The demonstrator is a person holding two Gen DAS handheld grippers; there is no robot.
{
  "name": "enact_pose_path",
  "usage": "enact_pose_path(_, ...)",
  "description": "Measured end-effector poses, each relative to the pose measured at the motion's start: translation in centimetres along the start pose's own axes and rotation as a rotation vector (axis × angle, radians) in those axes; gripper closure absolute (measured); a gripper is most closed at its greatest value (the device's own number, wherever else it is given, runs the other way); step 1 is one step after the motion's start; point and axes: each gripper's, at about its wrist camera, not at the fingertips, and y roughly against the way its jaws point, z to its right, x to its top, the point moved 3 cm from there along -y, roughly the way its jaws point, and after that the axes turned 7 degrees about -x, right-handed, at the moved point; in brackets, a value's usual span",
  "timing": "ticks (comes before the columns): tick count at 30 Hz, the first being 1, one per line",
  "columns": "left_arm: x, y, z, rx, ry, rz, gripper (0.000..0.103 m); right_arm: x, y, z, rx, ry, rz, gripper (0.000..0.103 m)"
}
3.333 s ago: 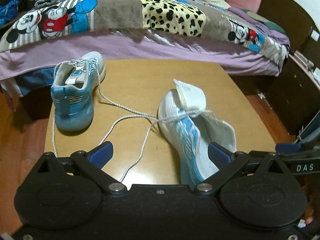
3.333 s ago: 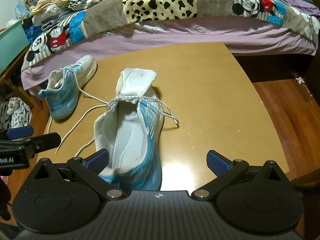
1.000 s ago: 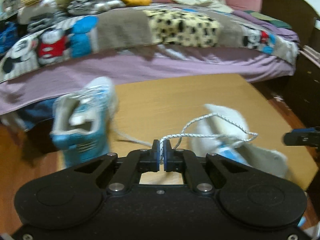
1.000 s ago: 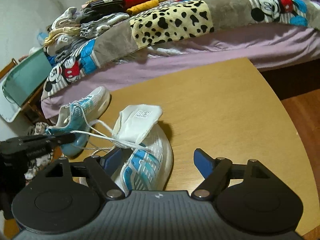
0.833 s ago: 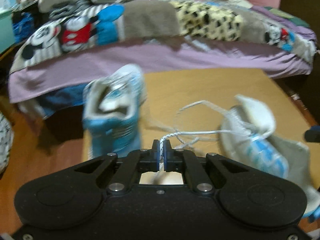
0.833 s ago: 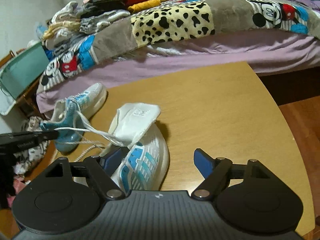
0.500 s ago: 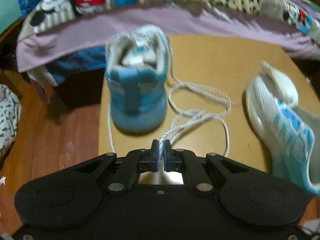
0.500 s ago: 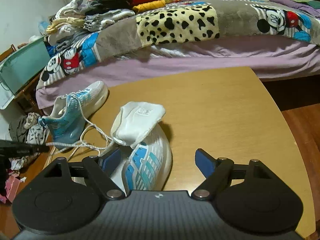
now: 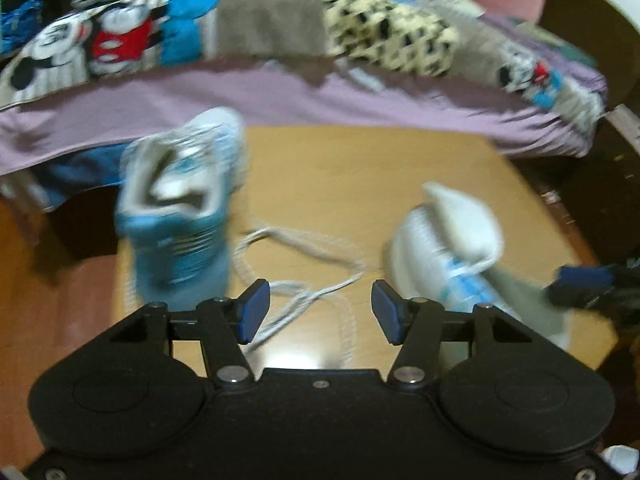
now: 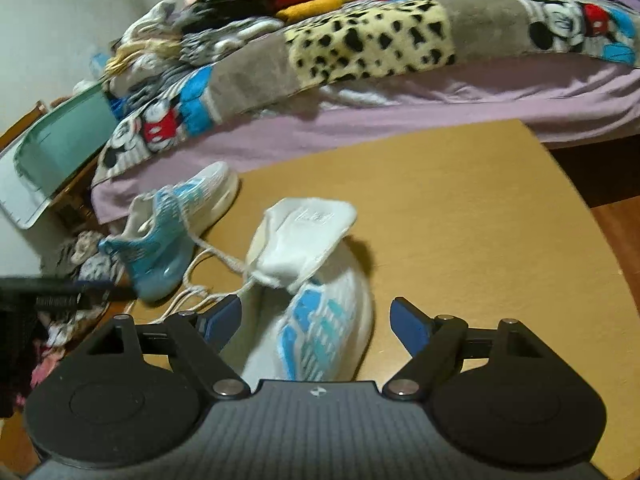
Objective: Lace up shoes with both hands
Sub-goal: 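Grasp the white tongue of the sneaker with the left gripper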
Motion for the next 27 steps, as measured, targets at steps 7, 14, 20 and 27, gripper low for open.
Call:
enact_pose_path(7, 1.5, -2.6, 3.1, -0.121, 0.060, 0.022, 0.047, -0.3, -0.3, -1.2, 0.013, 0.087, -0.039, 0.057)
enact_pose_path(14, 2.3, -5.8, 5.1, -0.203, 0.144, 0.017, 0.048, -0.7, -0.5, -1.0, 0.021, 0.096, -0.065, 0.074)
enact_pose_path(20, 3.0, -7.7, 5.1, -0.239, 0.215, 0.018, 0.048, -0.8, -0.8, -0.3, 0.066, 0.047, -0.079, 0.077)
enact_pose_path(27, 4.0, -9.6, 4.9, -0.266, 0.283, 0.028, 0.050, -1.1, -1.1, 0.3, 0.102, 0.013, -0.103, 0.077)
